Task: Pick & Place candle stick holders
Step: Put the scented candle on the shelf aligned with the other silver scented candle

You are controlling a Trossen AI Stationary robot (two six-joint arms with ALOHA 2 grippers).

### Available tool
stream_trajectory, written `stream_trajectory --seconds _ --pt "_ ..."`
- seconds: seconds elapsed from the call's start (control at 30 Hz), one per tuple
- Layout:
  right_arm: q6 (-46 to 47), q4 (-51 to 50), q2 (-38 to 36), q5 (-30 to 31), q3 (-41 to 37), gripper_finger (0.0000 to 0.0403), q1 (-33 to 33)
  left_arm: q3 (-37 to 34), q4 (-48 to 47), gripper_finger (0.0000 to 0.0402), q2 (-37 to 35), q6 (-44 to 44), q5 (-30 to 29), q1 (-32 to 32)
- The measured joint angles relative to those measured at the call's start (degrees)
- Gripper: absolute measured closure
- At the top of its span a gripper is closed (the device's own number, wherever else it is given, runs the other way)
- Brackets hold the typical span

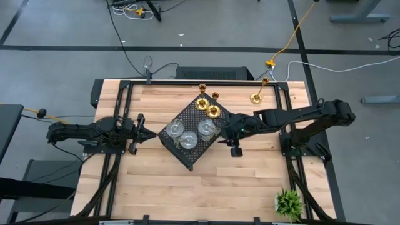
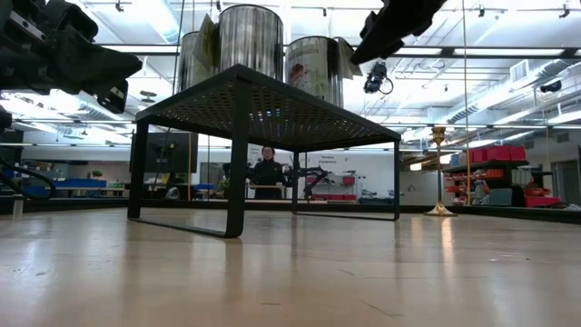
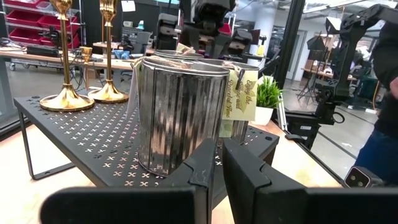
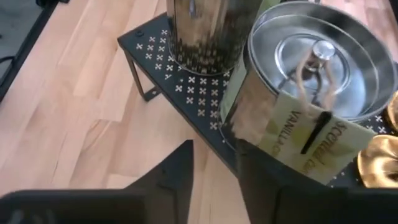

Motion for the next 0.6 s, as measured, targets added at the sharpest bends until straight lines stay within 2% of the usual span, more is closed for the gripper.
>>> stream_trajectory --seconds 0.37,0.6 --pt "0.00 4.42 1.97 0.00 -0.25 0.0395 -0.04 0.01 0.02 0.0362 0.02 0.00 0.00 -0.01" --pt "1.32 5.64 1.97 0.10 -0.25 0.0400 -0.04 0.00 0.02 0.0362 0.00 0.00 -0.01 -0.01"
